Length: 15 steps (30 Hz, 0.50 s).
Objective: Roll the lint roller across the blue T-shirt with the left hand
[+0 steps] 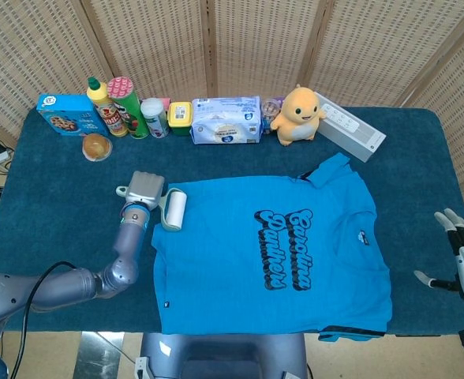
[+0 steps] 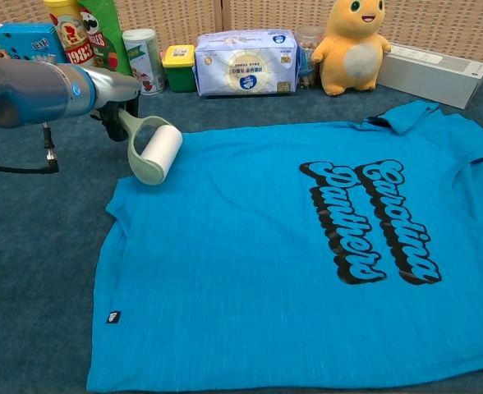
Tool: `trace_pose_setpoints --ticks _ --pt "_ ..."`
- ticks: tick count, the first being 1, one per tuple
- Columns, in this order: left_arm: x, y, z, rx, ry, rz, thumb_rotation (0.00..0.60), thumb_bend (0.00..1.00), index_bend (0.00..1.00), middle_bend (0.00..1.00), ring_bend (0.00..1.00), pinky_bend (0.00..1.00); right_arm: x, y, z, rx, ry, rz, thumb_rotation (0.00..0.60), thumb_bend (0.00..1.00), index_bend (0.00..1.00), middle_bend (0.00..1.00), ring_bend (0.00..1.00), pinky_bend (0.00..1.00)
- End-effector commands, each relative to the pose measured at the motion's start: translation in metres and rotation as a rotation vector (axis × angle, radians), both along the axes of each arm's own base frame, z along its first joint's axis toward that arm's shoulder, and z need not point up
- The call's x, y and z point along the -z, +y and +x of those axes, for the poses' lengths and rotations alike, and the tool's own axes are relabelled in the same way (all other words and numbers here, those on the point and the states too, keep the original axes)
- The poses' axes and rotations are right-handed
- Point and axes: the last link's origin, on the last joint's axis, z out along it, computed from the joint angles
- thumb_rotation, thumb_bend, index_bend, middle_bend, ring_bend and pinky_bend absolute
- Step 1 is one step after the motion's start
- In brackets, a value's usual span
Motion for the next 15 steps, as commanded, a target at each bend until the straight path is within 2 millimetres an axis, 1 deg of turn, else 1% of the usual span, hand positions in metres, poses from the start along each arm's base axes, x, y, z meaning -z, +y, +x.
trace_pose_setpoints --ticks 1,2,3,4,5,6,7,8,12,15 --pt "-0.007 -0.006 -0.011 0.014 -0.066 -0.055 0.6 0.68 0.69 0.47 0.46 0.71 0.0 0.001 0.0 0.0 0.001 0.0 0.6 0.0 0.02 0.0 0.0 0.0" --pt "-0.008 -0.007 -0.015 0.016 -0.062 -0.072 0.6 0.62 0.51 0.31 0.32 0.61 0.0 0.001 0.0 -0.001 0.002 0.0 0.6 0.0 0.02 0.0 0.0 0.0" --pt "-0.009 -0.009 -0.017 0.015 -0.055 -0.083 0.6 0.58 0.39 0.21 0.23 0.55 0.001 0.001 0.0 -0.002 0.002 0.0 0.6 0.0 0.02 0.0 0.0 0.0" --pt "-0.009 -0.01 -0.019 0.009 -0.056 -0.095 0.6 0.52 0.21 0.1 0.12 0.46 0.001 0.001 0.0 -0.003 0.003 0.001 0.6 0.0 0.02 0.0 0.0 0.0" --pt "-0.009 -0.011 -0.02 0.004 -0.06 -0.101 0.6 0.46 0.09 0.03 0.05 0.4 0.001 0.001 0.0 -0.003 0.004 0.001 0.6 0.0 0.02 0.0 0.0 0.0" --pt "-0.009 -0.011 -0.02 0.002 -0.063 -0.104 0.6 0.42 0.04 0.01 0.02 0.36 0.001 0.001 0.001 -0.003 0.004 0.002 0.6 0.0 0.02 0.0 0.0 0.0" --pt "-0.01 -0.011 -0.021 0.002 -0.064 -0.105 0.6 0.36 0.0 0.0 0.0 0.32 0.001 0.001 0.001 -0.004 0.004 0.003 0.6 0.0 0.02 0.0 0.0 0.0" --pt "-0.011 -0.012 -0.021 0.005 -0.069 -0.103 0.6 0.32 0.0 0.0 0.0 0.29 0.001 0.002 0.001 -0.004 0.005 0.004 0.6 0.0 0.02 0.0 0.0 0.0" --pt "-0.016 -0.014 -0.02 0.03 -0.093 -0.085 0.6 0.22 0.0 0.0 0.0 0.23 0.002 0.002 0.001 -0.008 0.007 0.006 0.6 0.0 0.02 0.0 0.0 0.0" --pt "-0.026 -0.018 -0.021 0.064 -0.097 -0.059 0.6 0.14 0.0 0.0 0.0 0.18 0.002 0.003 0.003 -0.013 0.007 0.008 0.6 0.0 0.02 0.0 0.0 0.0"
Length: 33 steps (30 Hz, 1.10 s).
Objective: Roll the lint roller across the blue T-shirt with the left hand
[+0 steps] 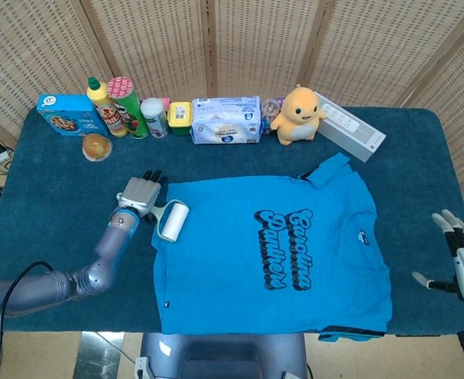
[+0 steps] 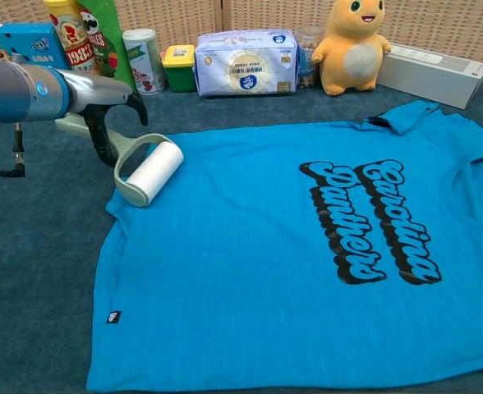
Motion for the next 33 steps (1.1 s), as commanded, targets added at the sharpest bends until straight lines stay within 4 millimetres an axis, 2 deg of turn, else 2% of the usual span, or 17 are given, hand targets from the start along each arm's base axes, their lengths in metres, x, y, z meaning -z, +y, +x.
trace_pose_setpoints --ticks 1,10,13,15,16,22,29,33 --pt "-0.013 -0.007 -0.003 0.037 -0.01 0.033 0.6 0.12 0.0 0.0 0.0 0.16 0.0 0.001 0.001 -0.004 0.0 0.001 0.6 0.0 0.02 0.0 0.0 0.0" --pt "-0.039 -0.025 -0.013 0.059 -0.039 0.07 0.6 0.11 0.0 0.0 0.0 0.15 0.001 0.005 0.006 -0.027 0.0 0.006 0.6 0.0 0.02 0.0 0.0 0.0" --pt "-0.053 -0.037 -0.02 0.063 -0.059 0.091 0.6 0.12 0.0 0.0 0.0 0.14 0.001 0.007 0.009 -0.039 0.001 0.004 0.6 0.0 0.02 0.0 0.0 0.0" --pt "-0.069 -0.059 -0.035 0.068 -0.079 0.117 0.6 0.12 0.0 0.0 0.0 0.14 0.0 0.009 0.012 -0.056 0.009 -0.001 0.6 0.0 0.02 0.0 0.0 0.0" --pt "-0.081 -0.077 -0.048 0.078 -0.1 0.144 0.6 0.12 0.0 0.0 0.0 0.14 0.001 0.009 0.013 -0.063 0.021 -0.008 0.6 0.0 0.02 0.0 0.0 0.0" --pt "-0.116 -0.146 -0.099 0.15 -0.203 0.258 0.6 0.13 0.0 0.0 0.0 0.11 0.003 0.006 0.008 -0.057 0.102 -0.059 0.6 0.0 0.03 0.0 0.0 0.0" --pt "-0.14 -0.207 -0.129 0.14 -0.275 0.359 0.6 0.13 0.0 0.0 0.0 0.11 0.004 0.005 0.006 -0.066 0.16 -0.109 0.6 0.0 0.03 0.0 0.0 0.0" --pt "-0.148 -0.229 -0.136 0.093 -0.289 0.399 0.6 0.14 0.0 0.0 0.0 0.1 0.004 0.005 0.006 -0.066 0.176 -0.127 0.6 0.0 0.03 0.0 0.0 0.0"
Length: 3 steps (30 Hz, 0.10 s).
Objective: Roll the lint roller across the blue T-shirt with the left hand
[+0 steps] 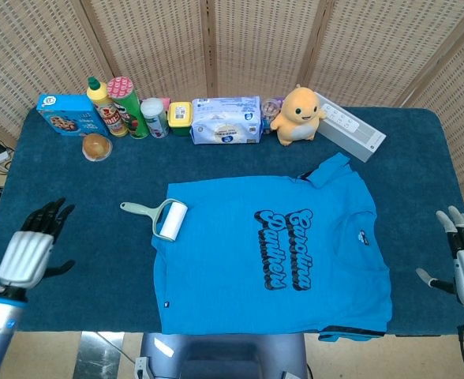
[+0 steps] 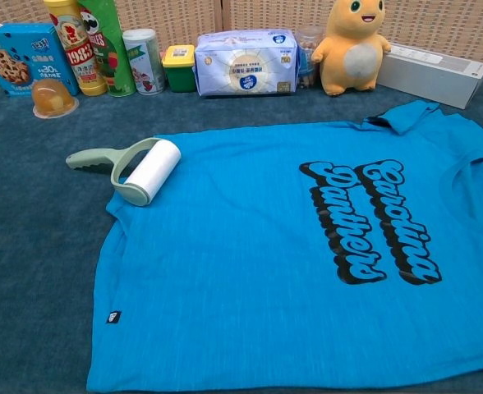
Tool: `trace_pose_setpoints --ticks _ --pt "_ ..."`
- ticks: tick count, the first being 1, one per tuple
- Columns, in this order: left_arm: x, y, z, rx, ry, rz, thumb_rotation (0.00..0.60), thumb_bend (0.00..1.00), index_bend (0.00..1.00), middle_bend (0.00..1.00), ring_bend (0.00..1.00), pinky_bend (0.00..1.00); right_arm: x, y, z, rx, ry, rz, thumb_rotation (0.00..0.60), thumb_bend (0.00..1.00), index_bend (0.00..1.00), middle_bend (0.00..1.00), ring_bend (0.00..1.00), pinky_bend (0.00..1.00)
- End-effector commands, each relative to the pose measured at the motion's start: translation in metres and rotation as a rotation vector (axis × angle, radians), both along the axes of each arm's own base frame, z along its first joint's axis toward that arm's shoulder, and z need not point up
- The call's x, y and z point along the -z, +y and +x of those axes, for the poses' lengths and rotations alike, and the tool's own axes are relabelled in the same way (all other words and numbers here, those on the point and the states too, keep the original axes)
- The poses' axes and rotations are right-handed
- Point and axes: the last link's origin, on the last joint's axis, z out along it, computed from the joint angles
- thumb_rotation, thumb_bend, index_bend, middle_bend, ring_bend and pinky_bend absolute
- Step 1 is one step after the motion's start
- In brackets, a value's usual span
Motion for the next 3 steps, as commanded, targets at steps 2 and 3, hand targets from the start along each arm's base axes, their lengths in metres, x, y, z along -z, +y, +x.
trace_pose_setpoints --ticks 2,3 --pt "-0.0118 -0.0332 -0.0102 -0.057 -0.037 0.023 0.6 0.14 0.0 0.0 0.0 0.1 -0.001 -0.0004 -0.0015 0.005 0.013 -0.016 0.6 0.0 0.03 0.0 0.0 0.0" --pt "-0.0128 -0.0355 -0.0103 -0.061 -0.034 0.023 0.6 0.14 0.0 0.0 0.0 0.1 -0.0013 -0.0005 -0.0018 0.006 0.016 -0.019 0.6 0.0 0.03 0.0 0.0 0.0"
